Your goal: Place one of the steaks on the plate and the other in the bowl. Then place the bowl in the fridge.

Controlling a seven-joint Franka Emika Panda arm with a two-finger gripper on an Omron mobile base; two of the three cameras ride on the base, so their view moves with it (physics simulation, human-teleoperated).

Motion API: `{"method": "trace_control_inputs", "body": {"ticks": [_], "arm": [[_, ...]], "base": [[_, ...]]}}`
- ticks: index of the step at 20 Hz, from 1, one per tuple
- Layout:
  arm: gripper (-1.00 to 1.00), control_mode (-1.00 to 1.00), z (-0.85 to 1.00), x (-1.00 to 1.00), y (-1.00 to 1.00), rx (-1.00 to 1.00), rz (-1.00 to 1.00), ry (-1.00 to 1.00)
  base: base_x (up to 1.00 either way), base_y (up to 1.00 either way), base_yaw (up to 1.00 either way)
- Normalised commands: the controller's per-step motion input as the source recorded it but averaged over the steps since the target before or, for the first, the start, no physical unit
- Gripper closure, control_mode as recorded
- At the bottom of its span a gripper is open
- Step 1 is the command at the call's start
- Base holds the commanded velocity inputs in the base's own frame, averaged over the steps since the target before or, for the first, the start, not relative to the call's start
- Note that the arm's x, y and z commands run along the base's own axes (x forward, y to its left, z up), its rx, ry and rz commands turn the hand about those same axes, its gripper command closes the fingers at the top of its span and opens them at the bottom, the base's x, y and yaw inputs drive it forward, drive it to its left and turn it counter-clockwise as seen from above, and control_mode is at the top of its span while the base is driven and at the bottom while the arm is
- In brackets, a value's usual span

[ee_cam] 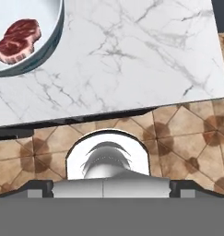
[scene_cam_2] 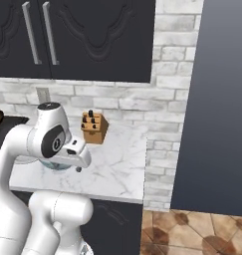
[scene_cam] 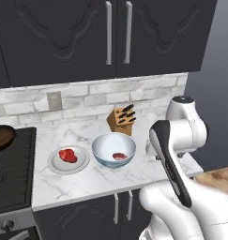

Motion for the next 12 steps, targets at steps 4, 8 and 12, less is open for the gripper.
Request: {"method": "trace_control_inputs", "body": {"ticks": [4,8,12], "arm": [[-1.00,-1.00,0.00,0.42,-0.02,0.10,0.17,-0.20],[-1.00,-1.00,0.00,0.83,0.10,0.06,-0.09,0.11],[-1.00,-1.00,0.00,0.77,0.07,0.04,-0.18,0.10]], "base": [[0.00,0.00,0.00],[0.00,0.00,0.00],[0.00,0.00,0.00]]}}
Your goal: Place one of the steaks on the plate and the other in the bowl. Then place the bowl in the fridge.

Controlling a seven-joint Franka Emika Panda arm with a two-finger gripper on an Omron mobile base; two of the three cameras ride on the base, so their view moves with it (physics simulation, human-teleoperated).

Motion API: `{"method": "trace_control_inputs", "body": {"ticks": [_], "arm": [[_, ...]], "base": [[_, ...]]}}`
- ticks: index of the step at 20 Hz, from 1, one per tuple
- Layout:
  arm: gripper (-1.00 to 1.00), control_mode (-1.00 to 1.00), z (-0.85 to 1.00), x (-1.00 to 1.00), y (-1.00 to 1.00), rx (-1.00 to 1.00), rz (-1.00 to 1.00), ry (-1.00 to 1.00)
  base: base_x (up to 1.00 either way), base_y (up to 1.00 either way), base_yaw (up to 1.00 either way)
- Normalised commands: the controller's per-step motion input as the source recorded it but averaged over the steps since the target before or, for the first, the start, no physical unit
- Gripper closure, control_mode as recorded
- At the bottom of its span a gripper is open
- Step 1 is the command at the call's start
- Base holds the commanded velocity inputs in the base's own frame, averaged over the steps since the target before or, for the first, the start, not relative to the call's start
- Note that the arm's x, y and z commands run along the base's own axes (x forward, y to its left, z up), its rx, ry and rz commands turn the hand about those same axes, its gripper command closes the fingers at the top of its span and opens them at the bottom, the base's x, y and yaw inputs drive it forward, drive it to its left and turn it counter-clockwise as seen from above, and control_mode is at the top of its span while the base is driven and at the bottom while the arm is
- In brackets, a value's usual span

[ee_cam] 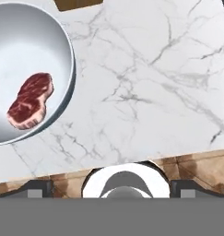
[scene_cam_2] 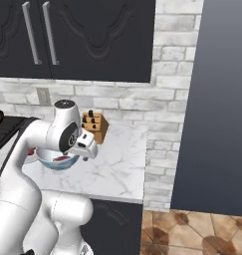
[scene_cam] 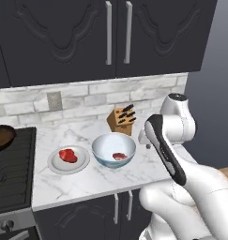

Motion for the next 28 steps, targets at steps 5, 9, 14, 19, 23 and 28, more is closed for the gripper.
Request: {"method": "trace_control_inputs", "body": {"ticks": [5,9,14,19,23,28], "arm": [[-1.00,-1.00,-0.14,0.56,0.03,0.03,-0.11,0.00],[-1.00,-1.00,-0.21,0.43,0.25,0.00,-0.10,-0.04],[-1.00,-1.00,-0.23,0.35,0.44,0.00,-0.11,0.00],[-1.00,-1.00,-0.26,0.38,0.02,0.00,-0.01,0.00],[-1.00,-1.00,-0.29,0.43,0.00,0.00,0.00,0.00],[-1.00,-1.00,-0.34,0.45,0.00,0.00,0.00,0.00]], "base": [[0.00,0.00,0.00],[0.00,0.00,0.00],[0.00,0.00,0.00],[0.00,0.00,0.00],[0.00,0.00,0.00],[0.00,0.00,0.00]]}}
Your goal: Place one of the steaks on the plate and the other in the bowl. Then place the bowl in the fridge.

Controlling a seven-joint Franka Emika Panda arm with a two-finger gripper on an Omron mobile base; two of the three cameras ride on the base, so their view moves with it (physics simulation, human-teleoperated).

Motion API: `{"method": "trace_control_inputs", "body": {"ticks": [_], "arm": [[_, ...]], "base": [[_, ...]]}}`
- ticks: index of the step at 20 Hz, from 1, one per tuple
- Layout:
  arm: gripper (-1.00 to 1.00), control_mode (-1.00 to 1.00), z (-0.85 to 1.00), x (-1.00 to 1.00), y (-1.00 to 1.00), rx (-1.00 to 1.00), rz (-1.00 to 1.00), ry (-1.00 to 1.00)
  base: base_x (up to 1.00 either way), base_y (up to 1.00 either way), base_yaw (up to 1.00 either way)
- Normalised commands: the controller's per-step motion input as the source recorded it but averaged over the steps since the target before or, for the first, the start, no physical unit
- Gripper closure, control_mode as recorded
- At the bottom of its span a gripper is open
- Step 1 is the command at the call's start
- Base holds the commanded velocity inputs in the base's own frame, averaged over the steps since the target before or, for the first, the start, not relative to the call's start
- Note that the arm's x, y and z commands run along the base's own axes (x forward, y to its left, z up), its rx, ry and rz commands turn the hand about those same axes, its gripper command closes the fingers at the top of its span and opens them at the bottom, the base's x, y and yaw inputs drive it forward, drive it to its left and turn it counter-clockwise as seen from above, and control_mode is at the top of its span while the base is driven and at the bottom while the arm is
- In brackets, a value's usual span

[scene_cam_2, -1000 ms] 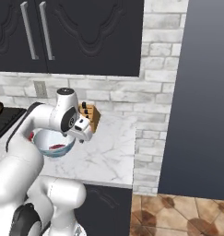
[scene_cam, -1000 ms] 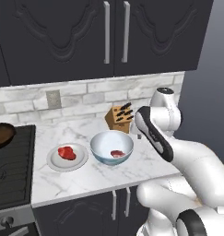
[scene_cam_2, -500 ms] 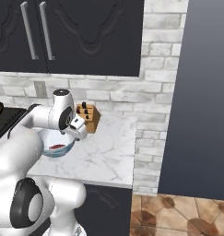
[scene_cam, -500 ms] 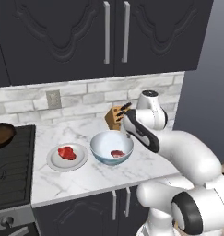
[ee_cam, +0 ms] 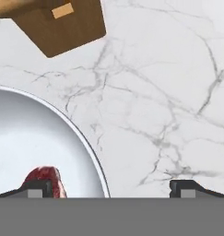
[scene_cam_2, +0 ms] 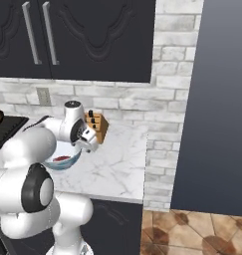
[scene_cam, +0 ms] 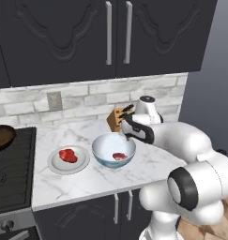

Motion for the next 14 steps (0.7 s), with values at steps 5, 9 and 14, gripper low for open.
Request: {"method": "trace_control_inputs", "body": {"ticks": [5,9,14], "arm": [[-1.00,-1.00,-0.42,0.54,0.00,0.00,0.00,0.00],[-1.00,-1.00,-0.41,0.38,0.09,0.00,0.00,0.00],[-1.00,-1.00,-0.23,0.14,0.25,0.00,0.01,0.00]], "base": [[0.00,0.00,0.00],[0.00,0.00,0.00],[0.00,0.00,0.00]]}}
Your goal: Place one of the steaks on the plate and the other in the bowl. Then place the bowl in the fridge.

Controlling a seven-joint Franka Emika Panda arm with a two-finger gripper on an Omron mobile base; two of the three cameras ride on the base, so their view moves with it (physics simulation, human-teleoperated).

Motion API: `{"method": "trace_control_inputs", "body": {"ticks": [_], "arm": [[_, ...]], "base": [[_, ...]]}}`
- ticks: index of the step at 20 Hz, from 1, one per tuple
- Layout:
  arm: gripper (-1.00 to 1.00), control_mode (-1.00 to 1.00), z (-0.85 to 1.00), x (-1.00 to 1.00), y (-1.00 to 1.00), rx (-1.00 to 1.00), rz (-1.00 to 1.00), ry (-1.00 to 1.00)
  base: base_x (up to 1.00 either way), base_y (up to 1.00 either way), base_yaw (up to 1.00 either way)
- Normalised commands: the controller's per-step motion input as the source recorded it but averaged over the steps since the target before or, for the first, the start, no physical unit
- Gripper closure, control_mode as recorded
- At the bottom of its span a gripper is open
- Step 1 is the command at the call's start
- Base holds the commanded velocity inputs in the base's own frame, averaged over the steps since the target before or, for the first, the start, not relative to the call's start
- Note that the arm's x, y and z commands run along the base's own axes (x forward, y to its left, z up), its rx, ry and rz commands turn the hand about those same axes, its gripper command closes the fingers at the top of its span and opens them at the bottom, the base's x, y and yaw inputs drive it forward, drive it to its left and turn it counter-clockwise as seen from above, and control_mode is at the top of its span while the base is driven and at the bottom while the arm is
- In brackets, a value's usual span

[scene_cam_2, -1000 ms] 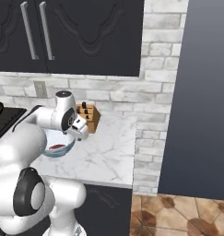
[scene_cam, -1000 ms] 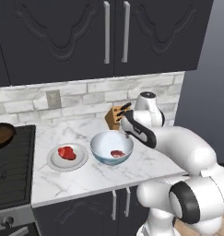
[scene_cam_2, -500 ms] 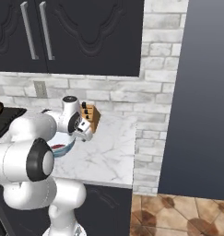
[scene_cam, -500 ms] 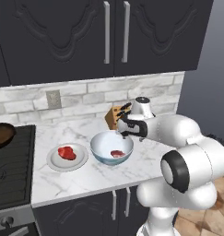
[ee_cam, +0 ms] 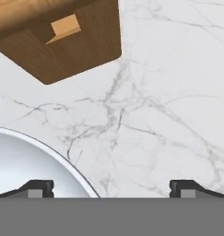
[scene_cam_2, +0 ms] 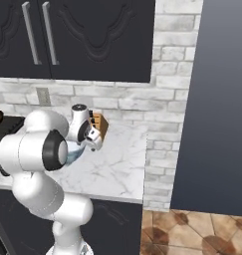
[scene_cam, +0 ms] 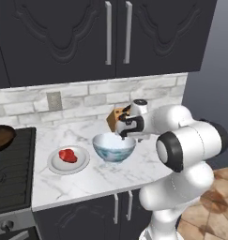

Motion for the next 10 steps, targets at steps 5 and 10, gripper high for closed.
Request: {"method": "trace_control_inputs", "body": {"ticks": [5,10], "arm": [[-1.00,-1.00,0.00,-0.07,0.40,0.00,0.00,0.00],[-1.00,-1.00,0.00,-0.34,0.07,0.00,0.00,0.00]], "base": [[0.00,0.00,0.00],[0.00,0.00,0.00]]}}
